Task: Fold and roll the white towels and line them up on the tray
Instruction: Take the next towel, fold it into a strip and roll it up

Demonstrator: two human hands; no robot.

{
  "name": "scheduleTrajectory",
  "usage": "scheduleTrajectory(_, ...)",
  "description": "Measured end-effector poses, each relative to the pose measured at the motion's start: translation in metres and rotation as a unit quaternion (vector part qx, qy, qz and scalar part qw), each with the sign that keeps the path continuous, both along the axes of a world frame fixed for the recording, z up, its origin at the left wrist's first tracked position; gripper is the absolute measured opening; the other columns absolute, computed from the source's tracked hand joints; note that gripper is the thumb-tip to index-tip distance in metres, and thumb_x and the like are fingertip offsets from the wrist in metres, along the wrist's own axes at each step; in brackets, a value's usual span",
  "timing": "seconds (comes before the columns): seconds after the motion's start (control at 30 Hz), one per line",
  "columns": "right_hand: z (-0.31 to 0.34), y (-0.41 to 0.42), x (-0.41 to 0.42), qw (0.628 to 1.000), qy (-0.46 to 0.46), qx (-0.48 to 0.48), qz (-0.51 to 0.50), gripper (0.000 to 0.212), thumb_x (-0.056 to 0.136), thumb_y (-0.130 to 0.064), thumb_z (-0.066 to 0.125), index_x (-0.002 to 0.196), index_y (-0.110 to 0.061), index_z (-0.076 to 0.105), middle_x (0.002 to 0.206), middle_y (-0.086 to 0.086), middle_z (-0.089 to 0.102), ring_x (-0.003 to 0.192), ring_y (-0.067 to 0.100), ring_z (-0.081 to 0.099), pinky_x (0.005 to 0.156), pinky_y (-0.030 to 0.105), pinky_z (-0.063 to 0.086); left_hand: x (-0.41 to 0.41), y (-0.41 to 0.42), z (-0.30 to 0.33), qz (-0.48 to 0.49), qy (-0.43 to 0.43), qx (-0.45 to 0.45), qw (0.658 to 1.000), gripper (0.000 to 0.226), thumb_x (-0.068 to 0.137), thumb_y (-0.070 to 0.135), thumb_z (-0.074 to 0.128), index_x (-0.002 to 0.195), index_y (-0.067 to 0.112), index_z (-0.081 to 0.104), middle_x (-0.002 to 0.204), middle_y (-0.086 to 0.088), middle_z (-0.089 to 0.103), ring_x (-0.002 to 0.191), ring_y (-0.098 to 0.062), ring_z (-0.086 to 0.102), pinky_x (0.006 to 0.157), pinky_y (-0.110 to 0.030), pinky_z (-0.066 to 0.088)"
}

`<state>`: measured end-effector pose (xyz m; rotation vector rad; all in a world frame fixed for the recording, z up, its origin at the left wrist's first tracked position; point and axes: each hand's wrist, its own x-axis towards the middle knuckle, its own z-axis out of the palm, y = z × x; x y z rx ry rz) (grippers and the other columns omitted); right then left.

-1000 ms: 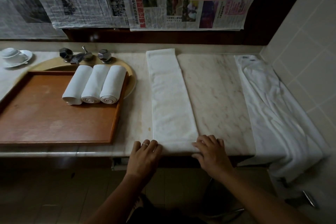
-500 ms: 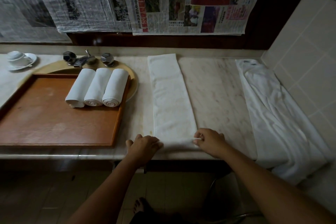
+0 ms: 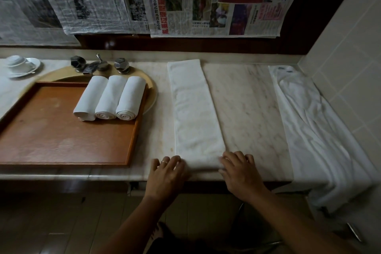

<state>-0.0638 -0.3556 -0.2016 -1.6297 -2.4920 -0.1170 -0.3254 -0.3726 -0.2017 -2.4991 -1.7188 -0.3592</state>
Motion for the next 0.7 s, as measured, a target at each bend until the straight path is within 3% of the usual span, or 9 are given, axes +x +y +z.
scheduleTrajectory(0.13, 0.003, -0.005, 0.006, 0.998, 0.027, -0.055, -0.004, 0.035, 0.083, -0.049, 0.051, 0.108, -0.027, 0.063, 0.113, -0.009, 0.058, 0.097, 0.017, 0.053, 0.079, 0.035, 0.036, -0.001, -0.008, -0.003, -0.007, 0.014, -0.046, 0.999, 0.044, 0.068, 0.028, 0.086, 0.107, 0.020, 0.066, 0.113, -0.001, 0.066, 0.085, -0.023, 0.066, 0.073, -0.040, 0.040)
scheduleTrajectory(0.23, 0.006, -0.002, 0.010, 0.995, 0.056, -0.084, 0.004, 0.030, 0.081, -0.042, 0.065, 0.106, -0.027, 0.062, 0.109, -0.010, 0.057, 0.096, 0.016, 0.053, 0.080, 0.031, 0.033, -0.001, -0.009, 0.001, -0.009, -0.002, -0.053, 0.999, 0.043, 0.066, 0.019, 0.086, 0.104, 0.020, 0.065, 0.110, 0.001, 0.066, 0.081, -0.022, 0.065, 0.071, -0.038, 0.039)
scheduleTrajectory(0.37, 0.012, 0.003, 0.011, 0.985, 0.108, -0.136, -0.028, 0.024, 0.088, -0.030, 0.064, 0.112, -0.028, 0.062, 0.112, -0.013, 0.057, 0.104, 0.012, 0.050, 0.084, 0.031, 0.032, 0.002, -0.008, 0.009, 0.032, -0.059, -0.103, 0.992, 0.031, 0.087, 0.033, 0.072, 0.116, 0.027, 0.063, 0.115, 0.008, 0.066, 0.088, -0.016, 0.064, 0.074, -0.036, 0.033)
scheduleTrajectory(0.5, 0.030, 0.024, 0.008, 0.924, 0.225, -0.286, -0.120, 0.018, 0.094, -0.031, 0.062, 0.111, -0.028, 0.066, 0.108, -0.012, 0.064, 0.103, 0.012, 0.058, 0.094, 0.038, 0.045, 0.004, 0.005, 0.014, 0.083, -0.107, -0.173, 0.976, 0.033, 0.101, 0.048, 0.044, 0.128, 0.032, 0.055, 0.127, 0.011, 0.054, 0.110, -0.014, 0.049, 0.086, -0.035, 0.029)
scheduleTrajectory(0.63, 0.041, 0.044, 0.006, 0.852, 0.329, -0.360, -0.191, 0.007, 0.091, -0.027, 0.068, 0.089, -0.020, 0.069, 0.088, -0.001, 0.070, 0.083, 0.014, 0.064, 0.076, 0.030, 0.050, 0.002, 0.022, 0.020, 0.113, -0.138, -0.260, 0.949, 0.038, 0.102, 0.053, 0.036, 0.125, 0.032, 0.058, 0.126, 0.006, 0.052, 0.118, -0.022, 0.044, 0.092, -0.040, 0.033)
scheduleTrajectory(0.7, 0.043, 0.050, 0.002, 0.831, 0.355, -0.362, -0.231, 0.010, 0.090, -0.026, 0.069, 0.090, -0.015, 0.068, 0.087, 0.004, 0.069, 0.082, 0.017, 0.063, 0.072, 0.029, 0.049, 0.001, 0.029, 0.021, 0.126, -0.146, -0.298, 0.935, 0.036, 0.103, 0.052, 0.032, 0.112, 0.032, 0.061, 0.118, 0.003, 0.054, 0.117, -0.024, 0.046, 0.091, -0.041, 0.032)
